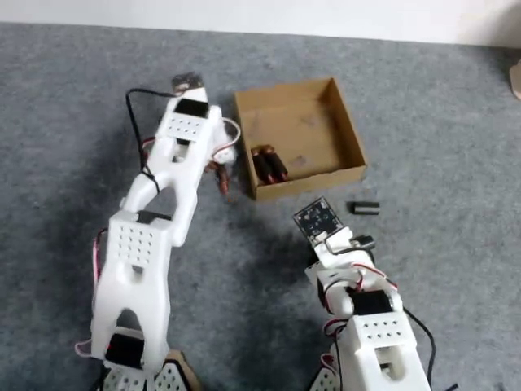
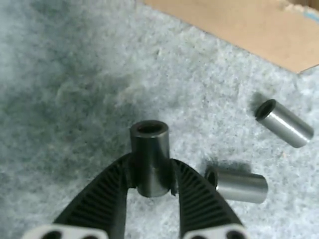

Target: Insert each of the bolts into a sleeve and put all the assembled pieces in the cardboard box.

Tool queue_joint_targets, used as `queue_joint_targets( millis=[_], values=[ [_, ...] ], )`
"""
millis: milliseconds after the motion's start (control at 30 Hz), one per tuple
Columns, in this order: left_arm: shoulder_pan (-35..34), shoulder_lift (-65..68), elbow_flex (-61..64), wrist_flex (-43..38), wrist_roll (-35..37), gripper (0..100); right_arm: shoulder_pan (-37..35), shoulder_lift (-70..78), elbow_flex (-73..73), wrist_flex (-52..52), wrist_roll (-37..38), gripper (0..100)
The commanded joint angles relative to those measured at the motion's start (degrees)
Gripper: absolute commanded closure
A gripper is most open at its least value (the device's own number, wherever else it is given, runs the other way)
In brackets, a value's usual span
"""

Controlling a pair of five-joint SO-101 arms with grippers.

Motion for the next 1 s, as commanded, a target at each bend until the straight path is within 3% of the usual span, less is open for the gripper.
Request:
queue_joint_targets(
  millis=[0,233,667,800,967],
  values=[
    [-1.01,0.4,-0.57,2.29,-0.09,99,-0.22,-1.01,-0.4,-1.01,0.79,99.5],
    [-1.27,-7.52,-4.97,16.97,-13.1,100,-0.22,-1.01,-0.4,-1.01,0.79,99.5],
    [-2.15,-23.43,-4.88,23.03,-13.36,100,-0.48,-1.01,-0.31,-1.01,0.53,99.5],
    [-2.24,-27.74,-3.38,23.3,-13.36,100,-4.26,-1.1,-0.31,-0.92,0.09,99.5],
    [-1.98,-34.42,1.8,23.21,-13.45,100,-7.16,-1.1,-0.66,-0.92,-6.07,99.5]
  ],
)
